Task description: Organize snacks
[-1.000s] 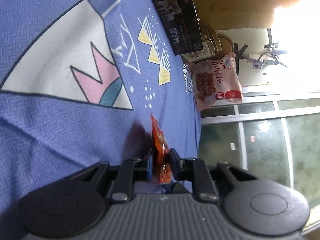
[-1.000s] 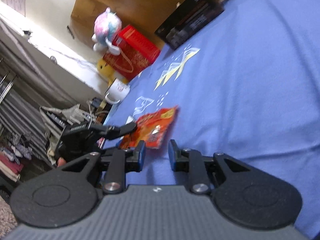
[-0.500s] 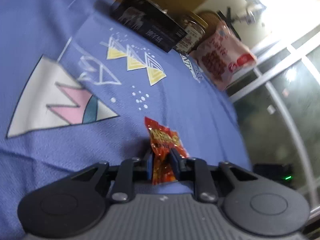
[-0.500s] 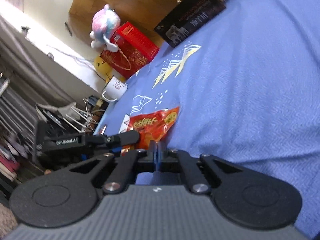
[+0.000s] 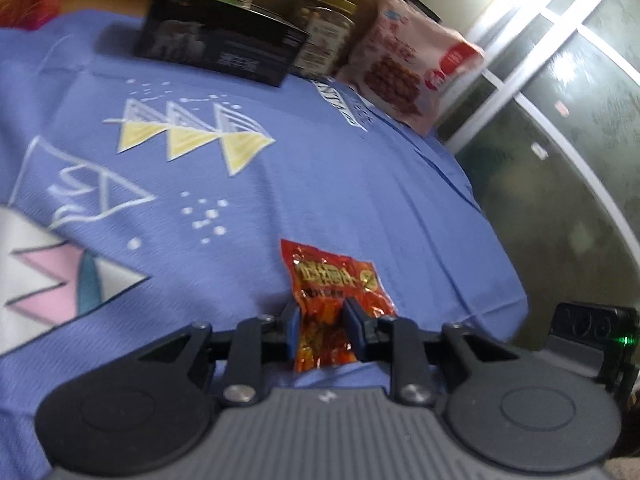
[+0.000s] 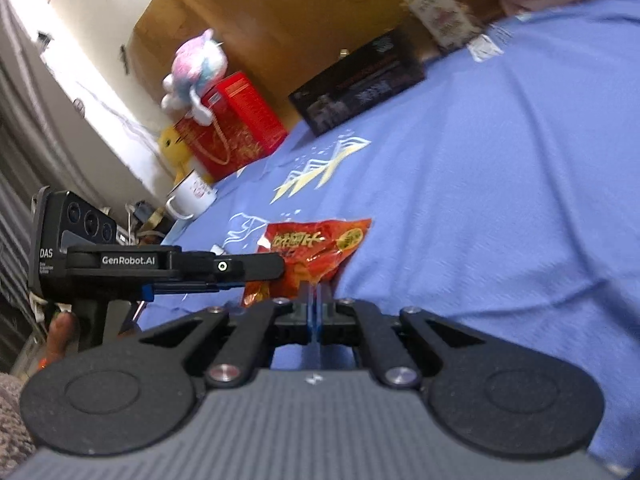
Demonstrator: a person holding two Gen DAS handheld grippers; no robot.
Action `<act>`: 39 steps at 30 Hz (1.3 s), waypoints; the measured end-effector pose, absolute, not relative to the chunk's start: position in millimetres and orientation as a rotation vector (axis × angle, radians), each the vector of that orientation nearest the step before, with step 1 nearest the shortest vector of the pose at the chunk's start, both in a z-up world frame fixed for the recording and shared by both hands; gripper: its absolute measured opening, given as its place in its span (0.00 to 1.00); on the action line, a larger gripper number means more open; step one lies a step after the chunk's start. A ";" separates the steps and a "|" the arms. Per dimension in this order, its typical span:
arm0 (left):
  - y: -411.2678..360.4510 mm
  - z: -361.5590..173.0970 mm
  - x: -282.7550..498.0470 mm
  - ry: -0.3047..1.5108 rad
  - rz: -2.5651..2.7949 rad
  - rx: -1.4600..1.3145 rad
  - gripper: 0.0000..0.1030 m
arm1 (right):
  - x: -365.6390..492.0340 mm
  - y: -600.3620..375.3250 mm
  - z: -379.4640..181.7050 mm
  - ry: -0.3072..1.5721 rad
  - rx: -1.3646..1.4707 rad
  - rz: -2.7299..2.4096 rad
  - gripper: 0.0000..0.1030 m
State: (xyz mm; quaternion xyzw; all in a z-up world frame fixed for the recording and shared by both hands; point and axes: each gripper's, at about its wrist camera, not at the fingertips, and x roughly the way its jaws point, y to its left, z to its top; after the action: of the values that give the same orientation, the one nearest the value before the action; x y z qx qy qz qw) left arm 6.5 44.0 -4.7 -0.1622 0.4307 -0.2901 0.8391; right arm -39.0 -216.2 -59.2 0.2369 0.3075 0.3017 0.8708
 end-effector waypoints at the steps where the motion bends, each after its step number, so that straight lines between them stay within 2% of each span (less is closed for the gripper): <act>1: 40.8 -4.1 6.0 0.906 -0.614 -0.323 0.22 | -37.7 -219.2 -61.0 0.649 0.513 0.629 0.09; 7: 40.6 -4.5 3.7 0.905 -0.611 -0.319 0.21 | -19.6 -224.1 -71.9 0.699 0.639 0.675 0.11; 13: 39.9 -3.7 1.7 0.906 -0.599 -0.326 0.22 | -20.8 -219.7 -67.8 0.680 0.573 0.658 0.05; 39: 34.5 -3.3 -10.9 0.862 -0.576 -0.274 0.22 | -22.6 -212.8 -63.7 0.685 0.531 0.635 0.05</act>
State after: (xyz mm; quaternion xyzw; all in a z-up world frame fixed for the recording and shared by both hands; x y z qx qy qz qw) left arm -10.9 34.5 -3.3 -0.1305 0.4108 -0.2743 0.8597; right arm -22.6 -212.8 -63.7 0.2529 0.3262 0.3023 0.8592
